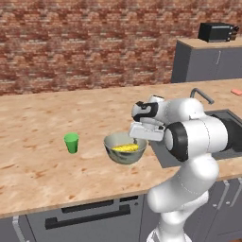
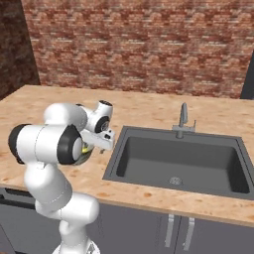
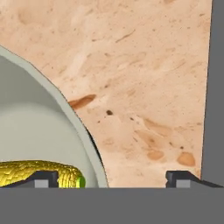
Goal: Move the cup from next to the sink to the open cabinet. Then, move the bowl with the corn to the fridge to clear the area for faucet cleaning.
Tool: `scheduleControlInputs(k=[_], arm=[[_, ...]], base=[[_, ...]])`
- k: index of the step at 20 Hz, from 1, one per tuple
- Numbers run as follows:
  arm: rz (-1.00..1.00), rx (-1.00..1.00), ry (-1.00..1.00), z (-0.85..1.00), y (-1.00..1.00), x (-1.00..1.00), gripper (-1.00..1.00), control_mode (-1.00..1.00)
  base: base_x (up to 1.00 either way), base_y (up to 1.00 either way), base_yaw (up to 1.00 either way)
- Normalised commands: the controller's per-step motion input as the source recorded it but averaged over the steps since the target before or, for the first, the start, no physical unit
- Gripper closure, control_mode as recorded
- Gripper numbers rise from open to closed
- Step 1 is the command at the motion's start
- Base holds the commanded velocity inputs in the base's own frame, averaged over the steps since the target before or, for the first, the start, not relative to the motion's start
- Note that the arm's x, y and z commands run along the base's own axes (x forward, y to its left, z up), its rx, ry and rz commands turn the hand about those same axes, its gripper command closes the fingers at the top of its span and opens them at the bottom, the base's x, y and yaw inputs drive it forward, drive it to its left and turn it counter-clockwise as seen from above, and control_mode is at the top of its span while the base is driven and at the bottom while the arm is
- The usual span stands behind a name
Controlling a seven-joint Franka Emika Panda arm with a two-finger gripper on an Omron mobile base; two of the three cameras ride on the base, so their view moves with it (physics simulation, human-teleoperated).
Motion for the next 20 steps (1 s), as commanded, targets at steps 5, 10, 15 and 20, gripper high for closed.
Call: scheduleControlInputs(k=[5, 10, 15, 20], arm=[[0.0, 0.0, 0.0, 0.0, 0.0, 0.0, 1.0, -1.0], [0.0, 0.0, -0.05, 0.03, 0.0, -0.07, 1.0, -1.0], [-0.01, 0.0, -0.11, 0.62, 0.0, -0.26, 1.0, -1.0], [-0.09, 0.0, -0.18, 1.0, 0.0, -0.27, 1.0, -1.0]], base=[[0.0, 0.0, 0.0], [0.0, 0.0, 0.0], [0.0, 0.0, 0.0], [0.0, 0.0, 0.0]])
